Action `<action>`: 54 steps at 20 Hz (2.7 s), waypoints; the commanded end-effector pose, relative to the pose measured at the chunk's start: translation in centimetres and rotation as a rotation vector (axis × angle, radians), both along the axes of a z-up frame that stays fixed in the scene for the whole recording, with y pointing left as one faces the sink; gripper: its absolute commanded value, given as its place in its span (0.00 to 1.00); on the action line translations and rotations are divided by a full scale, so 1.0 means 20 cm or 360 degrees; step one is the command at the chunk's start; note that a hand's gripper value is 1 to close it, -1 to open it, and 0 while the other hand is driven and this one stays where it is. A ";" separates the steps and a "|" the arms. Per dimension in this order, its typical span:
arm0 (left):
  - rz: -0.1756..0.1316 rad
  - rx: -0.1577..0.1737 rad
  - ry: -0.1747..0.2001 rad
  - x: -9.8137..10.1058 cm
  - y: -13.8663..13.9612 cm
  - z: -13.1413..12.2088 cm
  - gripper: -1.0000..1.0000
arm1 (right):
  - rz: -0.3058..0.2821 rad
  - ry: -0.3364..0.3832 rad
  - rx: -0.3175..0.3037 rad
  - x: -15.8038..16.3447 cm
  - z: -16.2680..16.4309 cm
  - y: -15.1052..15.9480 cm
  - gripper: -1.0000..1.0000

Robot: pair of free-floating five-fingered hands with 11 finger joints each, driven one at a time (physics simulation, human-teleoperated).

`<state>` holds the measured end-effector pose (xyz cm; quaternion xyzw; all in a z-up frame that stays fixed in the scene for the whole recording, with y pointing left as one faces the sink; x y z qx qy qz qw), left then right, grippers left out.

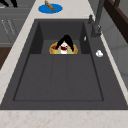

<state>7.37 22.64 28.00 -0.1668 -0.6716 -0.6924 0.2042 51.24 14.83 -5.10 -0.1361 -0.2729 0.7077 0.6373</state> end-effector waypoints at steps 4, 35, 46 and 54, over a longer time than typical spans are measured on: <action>0.0000 0.0000 0.0000 0.00 0.00 0.00 0.50 | 0.0060 0.0004 -0.0013 0.00 -0.06 0.00 0.00; 0.0000 0.0000 0.0000 0.00 0.00 0.00 0.50 | -0.0017 -0.0018 -0.0056 0.02 0.52 -0.13 1.00; 0.0000 0.0000 0.0000 0.00 0.00 0.00 0.50 | -0.0042 -0.0175 -0.0008 -0.03 0.88 -0.32 1.00; 0.0000 0.0000 0.0000 0.00 0.00 0.00 0.50 | -0.0073 -0.0204 -0.0004 -0.04 1.14 -0.49 1.00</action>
